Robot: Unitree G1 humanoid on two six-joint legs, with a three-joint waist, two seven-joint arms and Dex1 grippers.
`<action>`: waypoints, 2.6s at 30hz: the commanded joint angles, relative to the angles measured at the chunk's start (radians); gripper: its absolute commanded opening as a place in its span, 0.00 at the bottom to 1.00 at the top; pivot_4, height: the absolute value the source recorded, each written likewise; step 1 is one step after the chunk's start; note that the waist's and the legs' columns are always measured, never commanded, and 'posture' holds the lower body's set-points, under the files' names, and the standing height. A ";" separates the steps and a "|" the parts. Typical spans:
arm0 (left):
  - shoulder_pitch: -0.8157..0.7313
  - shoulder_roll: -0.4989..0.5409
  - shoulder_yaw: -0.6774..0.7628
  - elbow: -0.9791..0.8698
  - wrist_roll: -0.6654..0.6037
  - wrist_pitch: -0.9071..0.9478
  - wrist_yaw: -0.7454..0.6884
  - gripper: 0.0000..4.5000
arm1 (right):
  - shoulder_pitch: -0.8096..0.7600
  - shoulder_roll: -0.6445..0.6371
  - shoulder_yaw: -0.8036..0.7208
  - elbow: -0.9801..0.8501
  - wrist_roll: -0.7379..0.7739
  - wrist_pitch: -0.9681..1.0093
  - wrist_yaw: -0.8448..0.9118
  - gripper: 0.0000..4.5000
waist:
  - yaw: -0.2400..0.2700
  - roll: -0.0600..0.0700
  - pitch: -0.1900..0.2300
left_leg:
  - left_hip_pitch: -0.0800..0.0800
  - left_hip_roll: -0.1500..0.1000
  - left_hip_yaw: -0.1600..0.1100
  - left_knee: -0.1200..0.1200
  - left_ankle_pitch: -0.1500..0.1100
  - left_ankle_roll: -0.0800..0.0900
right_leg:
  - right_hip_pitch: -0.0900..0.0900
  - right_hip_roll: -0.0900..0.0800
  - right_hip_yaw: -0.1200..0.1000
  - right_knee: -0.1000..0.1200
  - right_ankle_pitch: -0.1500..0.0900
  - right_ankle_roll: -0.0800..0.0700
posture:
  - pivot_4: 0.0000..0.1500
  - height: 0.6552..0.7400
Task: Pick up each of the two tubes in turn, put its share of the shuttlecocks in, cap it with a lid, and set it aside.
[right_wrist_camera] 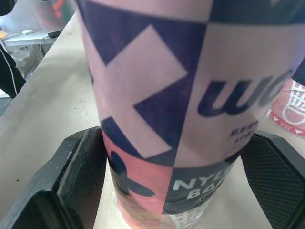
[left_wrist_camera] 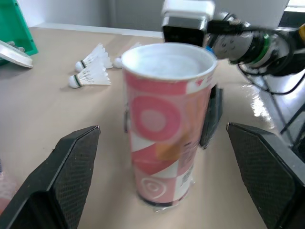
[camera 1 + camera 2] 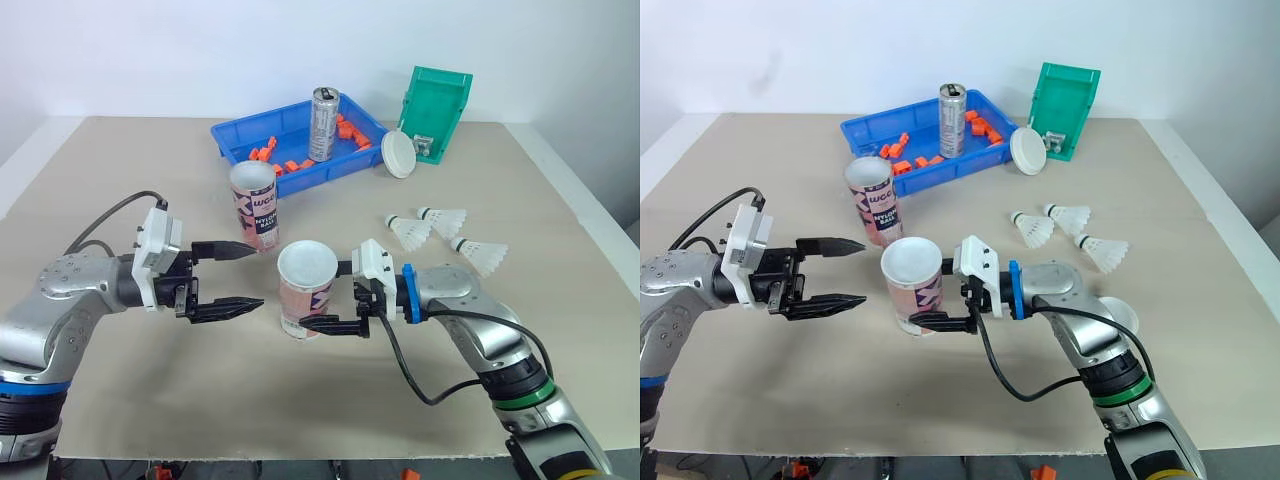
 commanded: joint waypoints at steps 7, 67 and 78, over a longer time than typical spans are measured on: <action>-0.124 -0.001 -0.001 -0.058 -0.084 0.058 0.035 1.00 | -0.010 -0.013 -0.089 -0.073 0.084 0.040 -0.001 0.55 | 0.000 0.000 0.000 | 0.000 0.000 -0.001 0.001 0.000 0.000 | 0.001 0.000 -0.001 0.000 0.000 0.000 | 1.00 1.00; -0.406 -0.468 -0.243 0.321 0.112 -0.046 0.055 1.00 | 0.001 -0.461 -0.686 1.033 -0.115 -0.112 -0.464 0.98 | -0.003 0.009 0.003 | 0.003 -0.012 0.001 0.011 -0.001 0.002 | 0.012 -0.002 0.015 -0.001 0.001 0.012 | 1.00 1.00; -0.164 -0.316 -0.128 0.122 0.073 0.101 0.229 1.00 | 0.402 -0.488 -0.827 0.233 0.136 0.118 -0.177 0.98 | -0.007 0.013 0.003 | 0.003 -0.011 0.000 0.011 -0.001 0.002 | 0.012 -0.002 0.015 -0.001 -0.001 0.013 | 1.00 1.00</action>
